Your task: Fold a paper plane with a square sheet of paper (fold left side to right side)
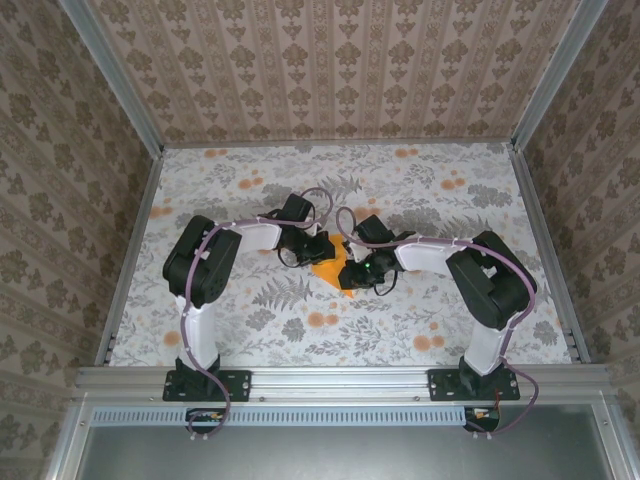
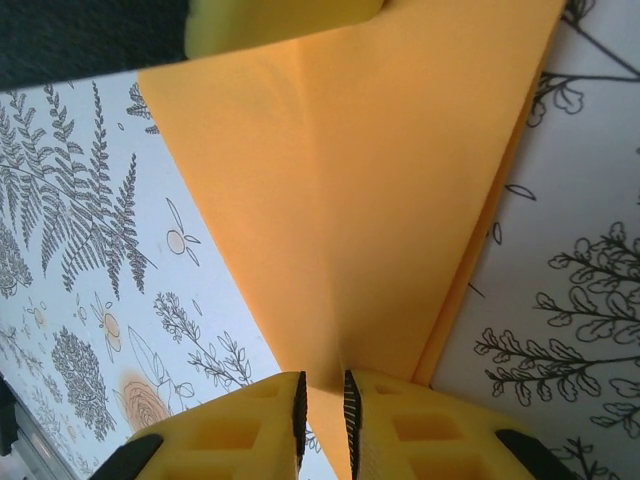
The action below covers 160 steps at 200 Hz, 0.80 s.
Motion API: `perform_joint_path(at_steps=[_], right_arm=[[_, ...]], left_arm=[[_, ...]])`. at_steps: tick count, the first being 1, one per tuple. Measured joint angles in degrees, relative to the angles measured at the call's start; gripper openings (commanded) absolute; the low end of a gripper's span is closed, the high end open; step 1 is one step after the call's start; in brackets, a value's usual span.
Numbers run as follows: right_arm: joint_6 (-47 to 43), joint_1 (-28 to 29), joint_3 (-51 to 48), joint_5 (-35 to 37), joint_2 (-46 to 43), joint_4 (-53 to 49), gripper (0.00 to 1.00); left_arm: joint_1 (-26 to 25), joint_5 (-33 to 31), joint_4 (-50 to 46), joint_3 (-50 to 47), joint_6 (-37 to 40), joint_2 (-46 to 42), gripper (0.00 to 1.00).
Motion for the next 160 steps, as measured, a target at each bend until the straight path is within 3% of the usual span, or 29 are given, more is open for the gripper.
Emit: perform_joint_path(at_steps=[60,110,160], right_arm=[[-0.2,0.2,0.0,1.0,-2.9,-2.7,0.13],[0.7,1.8,0.1,-1.2,-3.9,-1.7,0.16],[0.5,2.3,1.8,1.0,-2.1,-2.5,0.17]], left_arm=[[0.0,0.0,0.0,0.0,0.0,0.0,0.07],[0.0,0.0,0.0,0.0,0.0,0.0,0.07],[0.0,0.0,0.0,0.0,0.0,0.0,0.08]])
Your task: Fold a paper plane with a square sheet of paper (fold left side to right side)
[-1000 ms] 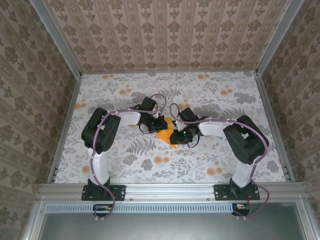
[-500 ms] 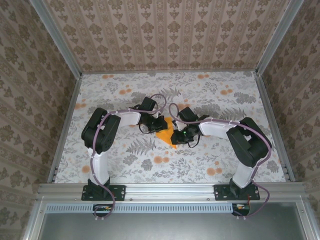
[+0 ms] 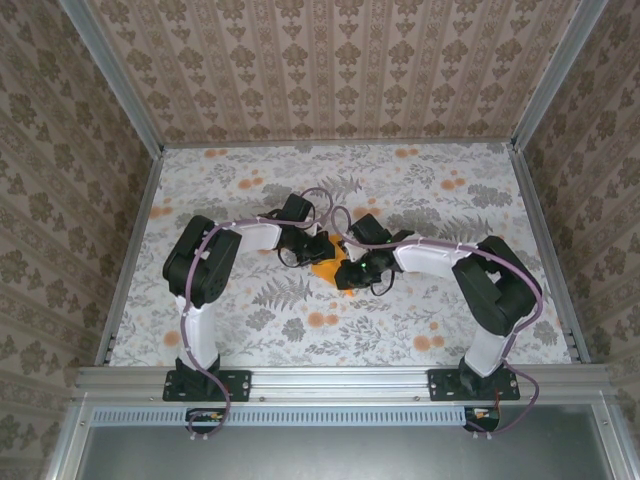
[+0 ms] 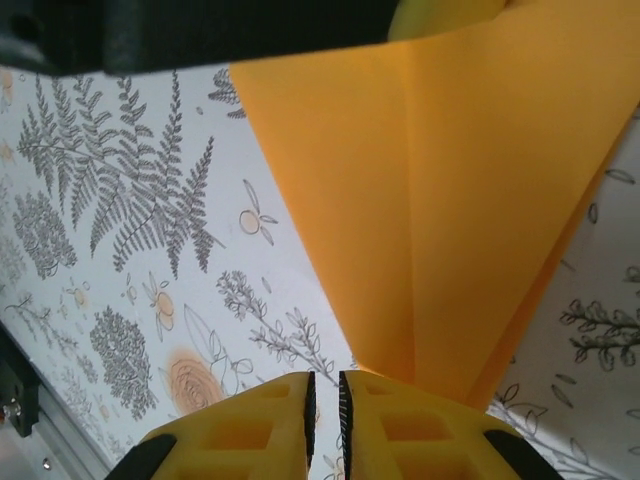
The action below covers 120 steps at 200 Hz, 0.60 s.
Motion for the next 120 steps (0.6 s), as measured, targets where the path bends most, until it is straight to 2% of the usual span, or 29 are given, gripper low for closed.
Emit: perform_joint_path(at_steps=[120], right_arm=[[-0.7,0.0,1.0,2.7,2.0,-2.8,0.18]], left_arm=[[0.0,0.0,-0.1,0.1,0.0,0.0,0.08]])
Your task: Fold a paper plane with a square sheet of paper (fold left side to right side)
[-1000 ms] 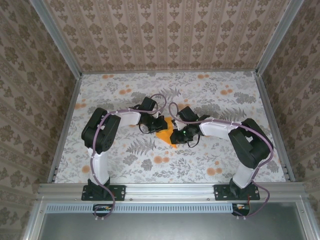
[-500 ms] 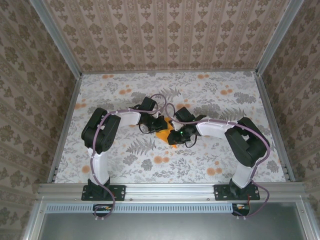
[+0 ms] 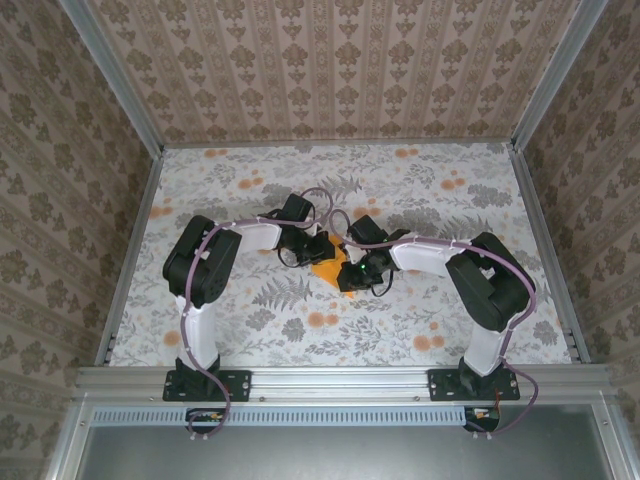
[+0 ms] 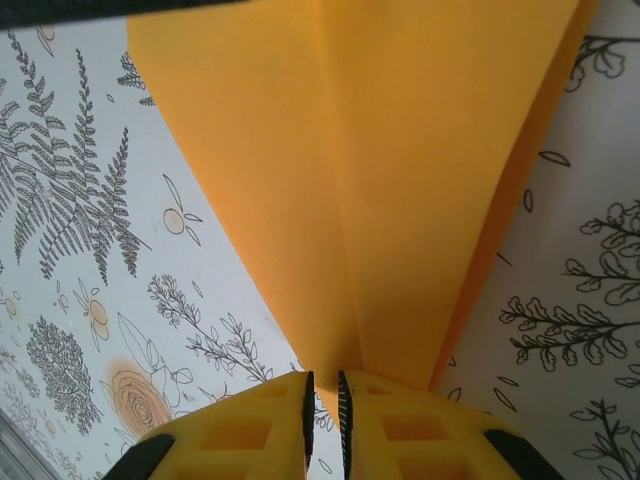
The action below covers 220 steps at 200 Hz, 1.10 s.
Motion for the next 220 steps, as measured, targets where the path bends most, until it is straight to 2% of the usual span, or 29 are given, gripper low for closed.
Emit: perform_joint_path(at_steps=[220], right_arm=[[2.0,-0.9,-5.0,-2.3,-1.5,4.3,0.17]], left_arm=[[0.2,0.2,-0.5,0.1,0.4,0.0,0.07]])
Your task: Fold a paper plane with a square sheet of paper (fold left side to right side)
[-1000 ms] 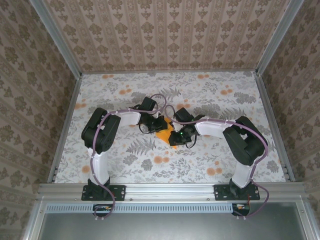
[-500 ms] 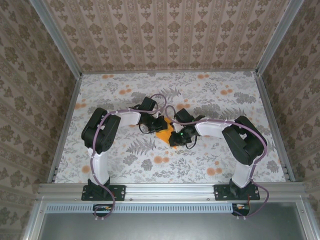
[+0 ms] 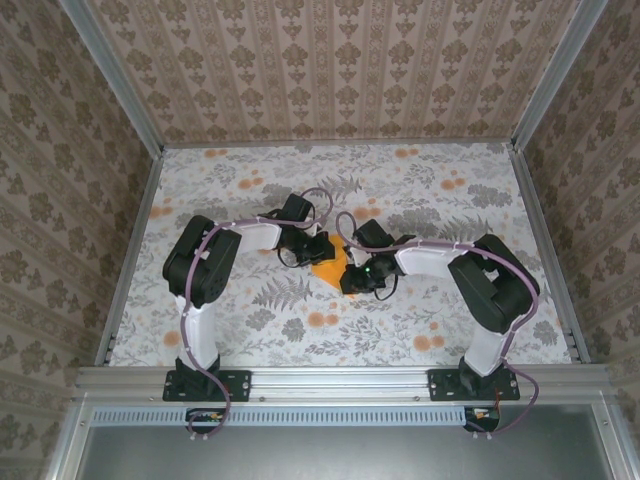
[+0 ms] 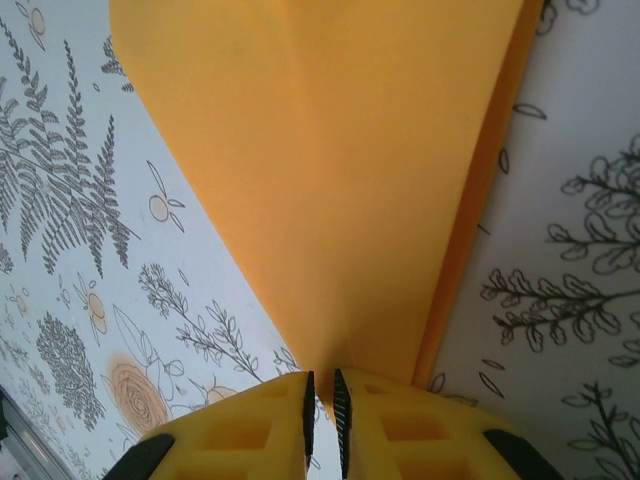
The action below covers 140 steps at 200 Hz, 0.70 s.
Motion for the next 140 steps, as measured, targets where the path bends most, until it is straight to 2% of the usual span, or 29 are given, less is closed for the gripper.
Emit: perform_joint_path(at_steps=[49,85,111,140], right_arm=[[0.0,0.0,-2.6,0.0,-2.3,-1.2,0.14],[-0.1,-0.2,-4.6,0.0,-5.0,-5.0,0.03],[0.0,-0.5,-5.2,-0.5,-8.1,-8.6,0.03],[1.1,-1.0,-4.3,-3.0,-11.7,-7.1,0.04]], left_arm=[[0.0,0.6,-0.8,0.1,0.0,0.0,0.07],[0.0,0.7,-0.8,0.1,0.0,0.0,0.07],[0.0,0.6,-1.0,0.2,0.0,0.0,0.07],[0.0,0.6,-1.0,0.2,0.0,0.0,0.07]])
